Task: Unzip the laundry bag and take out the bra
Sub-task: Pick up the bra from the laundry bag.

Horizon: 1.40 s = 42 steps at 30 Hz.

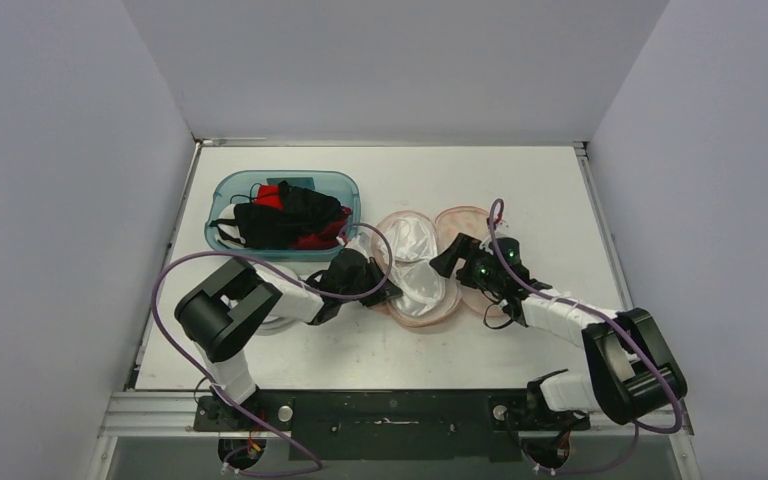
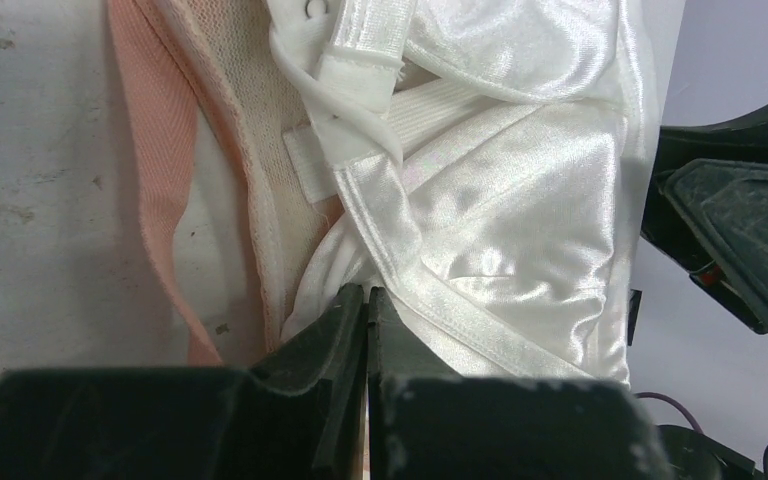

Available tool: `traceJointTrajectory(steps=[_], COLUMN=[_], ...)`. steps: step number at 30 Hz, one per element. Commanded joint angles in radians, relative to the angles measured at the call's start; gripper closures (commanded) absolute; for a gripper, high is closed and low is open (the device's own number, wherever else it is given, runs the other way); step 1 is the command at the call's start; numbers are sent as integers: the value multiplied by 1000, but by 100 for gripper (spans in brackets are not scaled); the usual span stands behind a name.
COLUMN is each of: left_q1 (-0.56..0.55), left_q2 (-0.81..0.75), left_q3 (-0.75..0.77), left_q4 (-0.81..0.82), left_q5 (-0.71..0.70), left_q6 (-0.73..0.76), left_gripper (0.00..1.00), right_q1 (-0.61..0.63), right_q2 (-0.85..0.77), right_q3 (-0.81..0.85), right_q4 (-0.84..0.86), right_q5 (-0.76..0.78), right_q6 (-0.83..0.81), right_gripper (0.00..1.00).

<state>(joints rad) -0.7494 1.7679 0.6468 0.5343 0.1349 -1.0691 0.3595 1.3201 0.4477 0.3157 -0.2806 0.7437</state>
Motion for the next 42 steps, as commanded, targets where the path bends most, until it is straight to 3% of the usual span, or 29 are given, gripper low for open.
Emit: traceJointTrajectory(steps=[1, 5, 10, 16, 24, 37, 42], left_q1=[3, 2, 0, -5, -22, -37, -37], left_q2=[-18, -61, -122, -189, -319, -515, -551], left_q3=[-6, -8, -4, 6, -7, -105, -116], left_q4=[13, -14, -47, -84, -145, -237, -270], left_q5=[-21, -29, -36, -49, -64, -127, -161], left_q6=[18, 31, 41, 46, 44, 46, 63], left_gripper=[100, 100, 100, 100, 100, 100, 100], right_q1=[-5, 11, 59, 75, 89, 102, 105], right_q2=[33, -45, -189, -204, -173, -33, -19], right_q3=[74, 92, 157, 202, 126, 114, 108], right_q4=[89, 27, -192, -403, -413, -341, -323], right_q5=[-4, 35, 130, 85, 56, 16, 11], right_q6=[-25, -53, -119, -111, -85, -60, -50], right_gripper=[15, 15, 15, 18, 21, 35, 47])
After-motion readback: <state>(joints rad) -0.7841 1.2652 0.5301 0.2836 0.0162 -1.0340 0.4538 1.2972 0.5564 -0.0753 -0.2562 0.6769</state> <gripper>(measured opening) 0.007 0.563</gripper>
